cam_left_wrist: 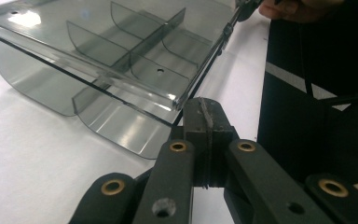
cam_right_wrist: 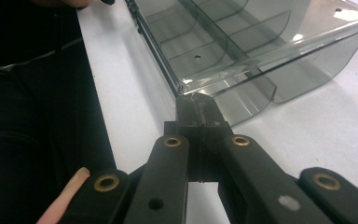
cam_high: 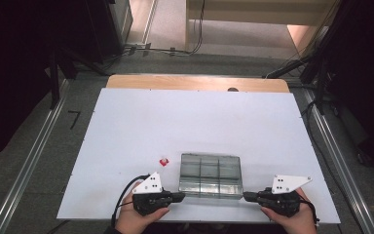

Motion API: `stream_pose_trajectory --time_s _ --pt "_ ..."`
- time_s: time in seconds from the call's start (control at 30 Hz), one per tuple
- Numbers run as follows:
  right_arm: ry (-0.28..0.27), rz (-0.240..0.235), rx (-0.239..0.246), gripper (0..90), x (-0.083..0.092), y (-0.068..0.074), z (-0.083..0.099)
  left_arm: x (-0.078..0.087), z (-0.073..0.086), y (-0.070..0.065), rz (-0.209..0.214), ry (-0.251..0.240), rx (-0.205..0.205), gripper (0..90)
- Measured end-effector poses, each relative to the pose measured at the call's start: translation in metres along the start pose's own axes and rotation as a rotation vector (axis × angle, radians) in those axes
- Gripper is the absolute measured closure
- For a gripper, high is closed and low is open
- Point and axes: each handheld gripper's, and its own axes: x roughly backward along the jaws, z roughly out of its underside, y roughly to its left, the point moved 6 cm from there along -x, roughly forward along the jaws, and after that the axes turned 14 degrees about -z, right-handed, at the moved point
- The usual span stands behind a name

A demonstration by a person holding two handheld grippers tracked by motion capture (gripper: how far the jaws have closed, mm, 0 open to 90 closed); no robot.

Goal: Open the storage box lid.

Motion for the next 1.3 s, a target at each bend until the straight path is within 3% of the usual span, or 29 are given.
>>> stream_pose_trajectory --time_s 0.33,0.53,1.0,1.13,1.23,1.3 --pt "-0.030 0.016 0.013 88.3 0.002 0.002 -0.006 0.009 -0.001 0.009 -0.029 -0.022 0.009 90.0" --pt "-0.056 0.026 0.020 88.3 0.005 0.003 -0.010 0.005 0.005 0.020 -0.061 0.031 0.068 90.0" --pt "-0.104 0.060 0.028 88.3 0.010 0.001 -0.022 0.002 0.005 0.016 -0.065 0.040 0.051 90.0" --pt "-0.113 0.069 0.032 88.3 0.011 0.000 -0.024 0.003 0.003 0.017 -0.079 0.019 0.059 90.0" --pt "-0.116 0.076 0.034 88.3 0.012 -0.001 -0.027 0.004 0.000 0.020 -0.094 -0.002 0.065 78.3" --pt "-0.122 0.078 0.032 88.3 0.013 -0.001 -0.030 0.004 -0.003 0.022 -0.135 -0.006 0.057 67.9"
